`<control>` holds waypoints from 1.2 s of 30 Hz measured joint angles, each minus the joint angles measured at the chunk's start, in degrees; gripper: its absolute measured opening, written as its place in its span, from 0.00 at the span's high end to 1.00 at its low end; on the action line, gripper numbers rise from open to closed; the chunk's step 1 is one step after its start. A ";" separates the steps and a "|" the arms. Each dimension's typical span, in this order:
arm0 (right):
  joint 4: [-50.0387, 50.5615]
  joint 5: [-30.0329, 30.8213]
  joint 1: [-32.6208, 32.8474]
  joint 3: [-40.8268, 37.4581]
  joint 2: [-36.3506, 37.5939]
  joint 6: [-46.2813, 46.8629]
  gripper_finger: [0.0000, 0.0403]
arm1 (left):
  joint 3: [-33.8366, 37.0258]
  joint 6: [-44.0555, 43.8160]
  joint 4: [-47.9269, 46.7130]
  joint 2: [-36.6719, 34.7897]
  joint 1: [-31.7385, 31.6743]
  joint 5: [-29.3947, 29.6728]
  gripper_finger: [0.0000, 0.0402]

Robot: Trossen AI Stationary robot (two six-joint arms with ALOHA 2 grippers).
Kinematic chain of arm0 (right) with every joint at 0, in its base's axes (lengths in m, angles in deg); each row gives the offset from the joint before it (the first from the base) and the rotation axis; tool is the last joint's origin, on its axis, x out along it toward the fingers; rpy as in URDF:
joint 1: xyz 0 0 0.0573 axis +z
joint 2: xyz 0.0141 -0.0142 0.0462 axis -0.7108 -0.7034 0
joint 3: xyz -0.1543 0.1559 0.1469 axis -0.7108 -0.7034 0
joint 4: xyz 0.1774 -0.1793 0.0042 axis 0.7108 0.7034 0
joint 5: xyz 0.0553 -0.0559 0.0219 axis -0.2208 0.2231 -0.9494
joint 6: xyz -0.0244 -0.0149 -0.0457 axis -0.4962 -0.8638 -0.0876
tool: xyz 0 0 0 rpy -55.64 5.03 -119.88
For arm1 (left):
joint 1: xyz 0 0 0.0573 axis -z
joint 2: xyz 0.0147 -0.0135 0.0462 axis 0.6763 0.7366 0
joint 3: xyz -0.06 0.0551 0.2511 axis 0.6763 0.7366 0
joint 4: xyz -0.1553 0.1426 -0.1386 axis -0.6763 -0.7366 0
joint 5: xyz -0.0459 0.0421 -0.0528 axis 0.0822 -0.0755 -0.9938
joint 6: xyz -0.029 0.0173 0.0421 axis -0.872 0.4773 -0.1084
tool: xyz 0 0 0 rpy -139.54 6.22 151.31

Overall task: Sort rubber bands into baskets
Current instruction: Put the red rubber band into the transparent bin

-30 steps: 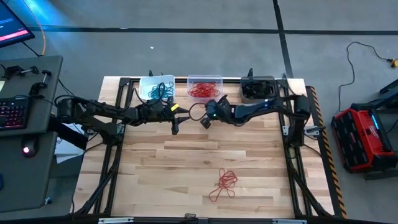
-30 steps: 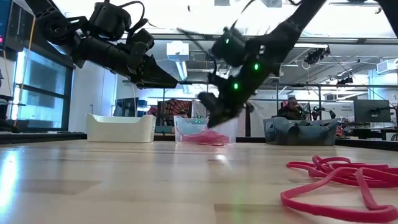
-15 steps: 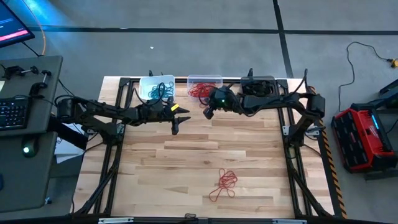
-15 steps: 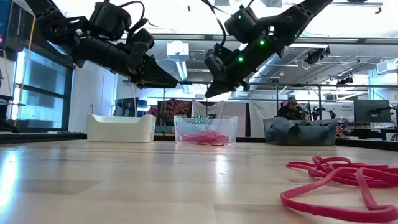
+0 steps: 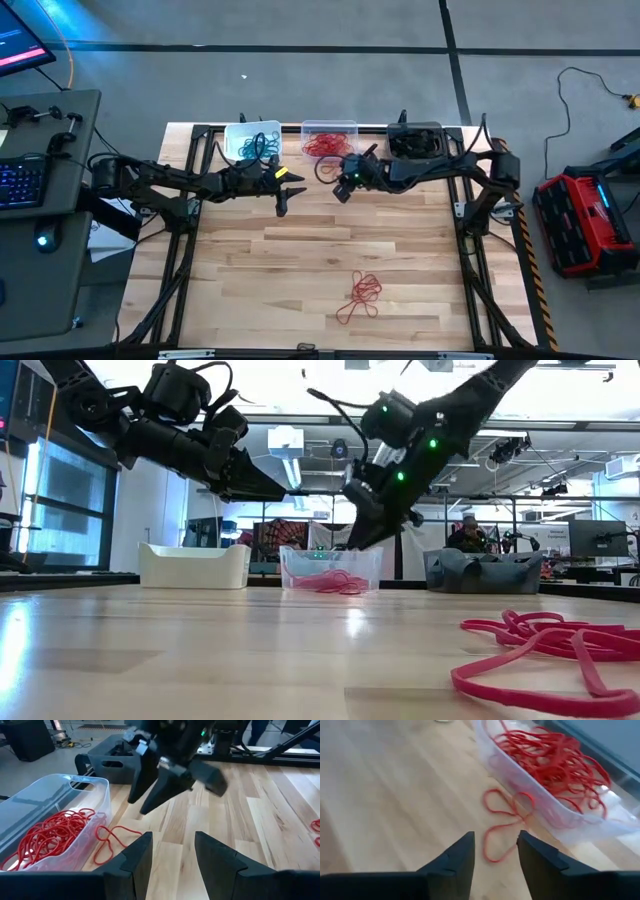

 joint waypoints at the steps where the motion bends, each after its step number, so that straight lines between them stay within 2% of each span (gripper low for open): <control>1: -1.39 0.76 -0.13 -1.05 -0.21 0.02 0.64 | 0.00 -0.02 0.06 0.00 0.00 0.00 0.65; 3: -5.25 0.87 -0.65 -2.40 -1.10 -1.43 0.63 | 0.00 -0.02 0.19 0.13 0.00 0.02 0.65; 8: -12.68 -4.19 -2.61 -3.51 -6.10 -4.55 0.64 | 0.00 0.00 0.15 0.61 -0.02 0.04 0.65; 15: -15.89 2.06 -3.64 -3.57 -11.13 -4.51 0.64 | 0.00 -0.09 0.07 0.61 0.28 -0.07 0.65; 19: -17.40 2.59 -3.36 -3.57 -11.51 -4.53 0.65 | 0.00 -0.09 0.09 0.61 0.28 -0.06 0.65; 23: -18.21 1.17 -3.36 -3.57 -11.51 -4.98 0.72 | 0.00 -0.09 0.14 0.61 0.28 -0.03 0.65; 31: -19.03 -7.54 -2.20 -3.49 -11.27 -6.21 0.98 | 0.00 -0.22 0.11 0.61 0.28 -0.03 0.65; 36: -19.31 -7.53 0.01 -3.30 -7.35 -6.49 0.98 | 0.00 -0.22 0.11 0.61 0.28 -0.03 0.65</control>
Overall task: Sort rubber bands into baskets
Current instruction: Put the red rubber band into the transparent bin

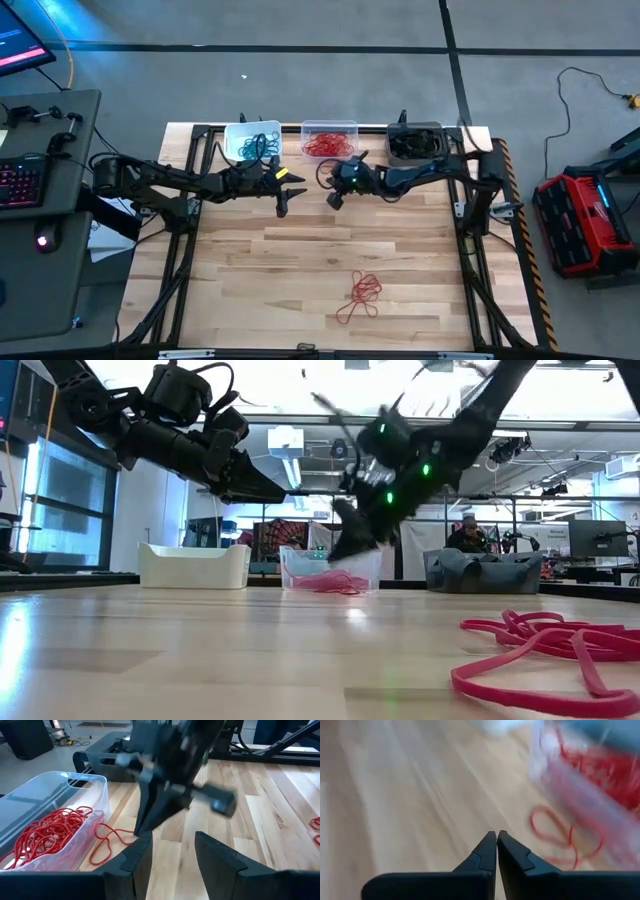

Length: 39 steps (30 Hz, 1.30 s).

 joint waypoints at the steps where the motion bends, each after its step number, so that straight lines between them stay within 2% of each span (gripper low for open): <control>1: -0.14 0.34 0.37 0.07 1.31 -0.37 0.99 | 0.00 0.01 0.12 0.00 -0.02 0.00 0.65; 9: 0.73 1.97 1.46 0.16 12.91 -4.67 1.00 | 0.00 0.15 2.14 0.00 -0.01 0.00 0.65; 15: 5.83 2.99 1.41 0.17 15.78 -3.27 1.00 | 0.00 0.15 2.06 0.00 0.02 0.03 0.65; 18: 10.08 4.52 1.65 -0.10 14.26 -2.64 0.98 | 0.00 0.15 2.04 0.00 0.07 0.00 0.65; 21: 11.99 6.70 2.08 -0.14 11.53 -1.62 0.90 | 0.00 0.15 2.06 0.00 0.07 0.00 0.65; 27: 8.59 11.12 1.46 -0.18 5.05 2.27 0.71 | 0.00 0.15 1.95 0.00 0.07 0.00 0.65; 31: 5.37 12.64 -0.01 -0.18 1.38 3.22 0.61 | 0.00 0.15 1.94 0.00 0.07 0.00 0.65; 34: 3.26 12.63 -1.38 -0.18 -1.01 4.32 0.58 | 0.00 0.15 1.94 0.00 0.07 0.00 0.65; 39: 1.03 12.53 -3.17 -0.18 -4.96 4.59 0.60 | 0.00 0.15 1.92 0.00 0.07 0.00 0.65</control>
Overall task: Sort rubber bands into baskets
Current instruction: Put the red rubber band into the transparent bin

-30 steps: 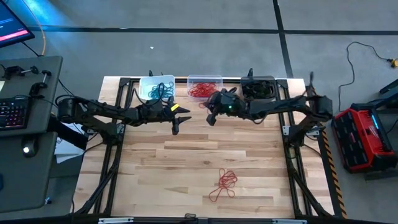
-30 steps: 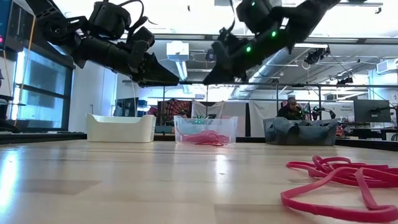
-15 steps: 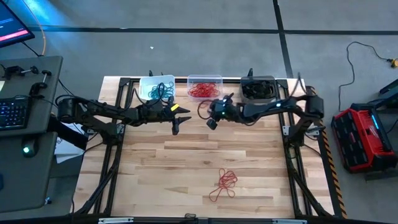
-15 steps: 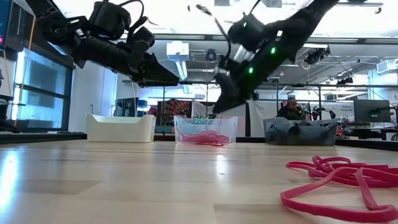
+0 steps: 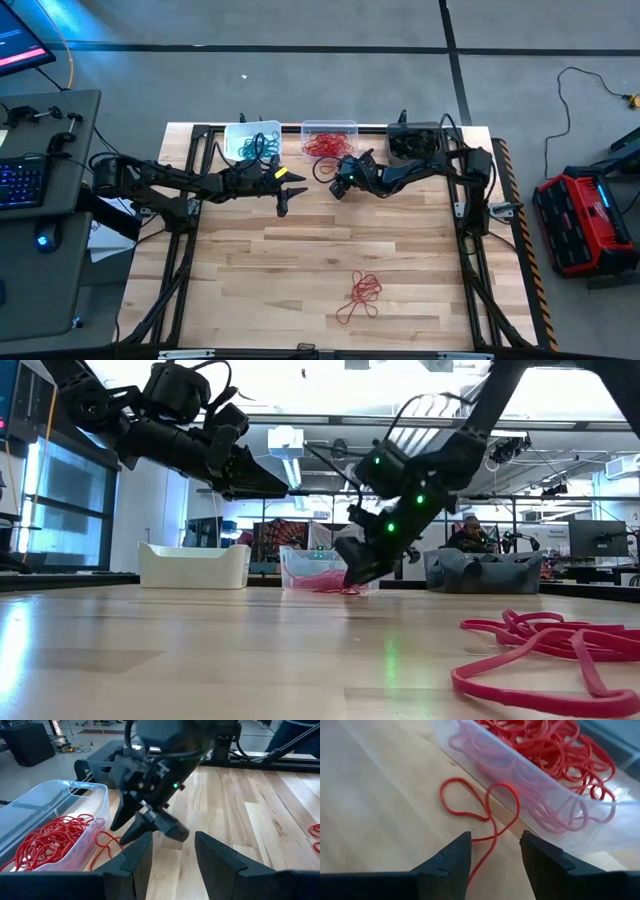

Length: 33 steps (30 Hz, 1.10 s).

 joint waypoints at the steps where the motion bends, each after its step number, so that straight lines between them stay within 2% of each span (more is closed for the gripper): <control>1: -0.51 -0.14 -0.25 0.00 -0.61 -0.01 0.61 | 0.00 -0.02 -0.02 0.00 0.00 0.00 0.65; 6: -2.56 -0.18 -0.44 0.00 -2.37 -0.01 0.72 | 0.00 -0.02 -0.10 0.00 0.00 0.00 0.65; 10: -2.36 -2.74 -0.26 0.00 -1.94 -1.08 0.91 | 0.00 -0.02 -0.26 0.00 0.00 0.00 0.65; 12: -2.13 -4.82 0.11 0.13 -1.17 -1.77 0.98 | 0.00 -0.02 -0.32 0.00 0.00 0.00 0.65; 16: -2.35 -7.49 1.80 0.70 2.31 -1.91 0.97 | 0.00 -0.02 -0.57 0.00 0.00 -0.02 0.65; 23: -2.99 -6.28 4.20 0.72 11.68 -7.18 1.00 | 0.00 -0.02 -0.56 0.00 0.00 -0.02 0.65; 29: -3.83 -5.74 2.87 0.72 18.32 -11.71 1.00 | 0.00 -0.02 -0.41 0.00 0.00 -0.01 0.65; 33: -5.80 -5.13 0.68 0.72 19.82 -13.46 1.00 | 0.00 -0.02 -0.35 0.00 0.00 0.00 0.65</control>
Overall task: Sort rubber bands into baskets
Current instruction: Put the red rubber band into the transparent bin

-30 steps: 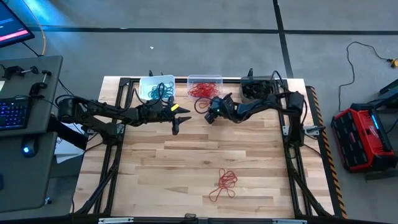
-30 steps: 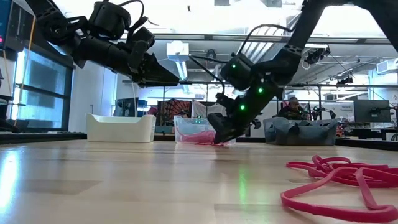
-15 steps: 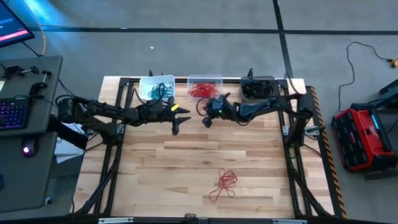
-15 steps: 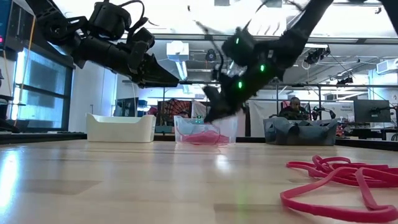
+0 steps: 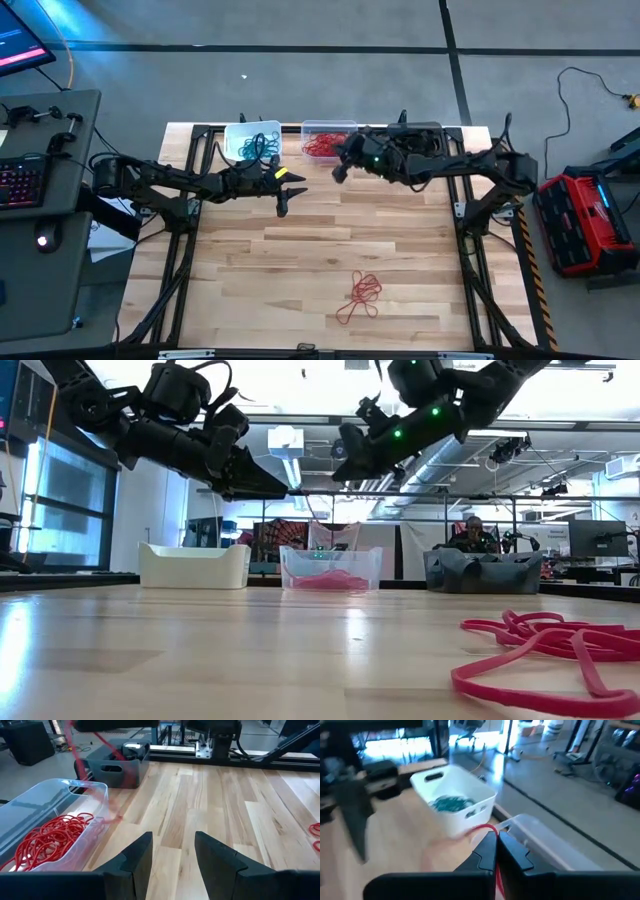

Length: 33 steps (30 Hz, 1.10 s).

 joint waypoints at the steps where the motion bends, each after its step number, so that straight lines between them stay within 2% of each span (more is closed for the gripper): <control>1: -0.89 -0.22 -0.65 0.00 0.00 -0.24 1.00 | 0.00 0.00 0.07 0.00 0.00 0.00 0.65; 15: -0.14 -5.79 -9.52 7.91 -9.84 -1.14 1.00 | 0.00 0.00 0.06 0.00 0.02 0.00 0.65; 25: 8.91 -6.95 -13.35 16.95 -19.52 -1.14 1.00 | 0.00 0.00 0.02 0.00 0.02 0.00 0.65; 28: 14.91 -6.92 -13.75 19.77 -20.63 -1.68 0.95 | 0.00 0.00 0.00 0.00 0.02 0.00 0.65; 33: 21.81 -7.10 -13.37 24.19 -20.61 -2.99 0.77 | 0.00 0.02 0.00 0.00 0.02 0.00 0.65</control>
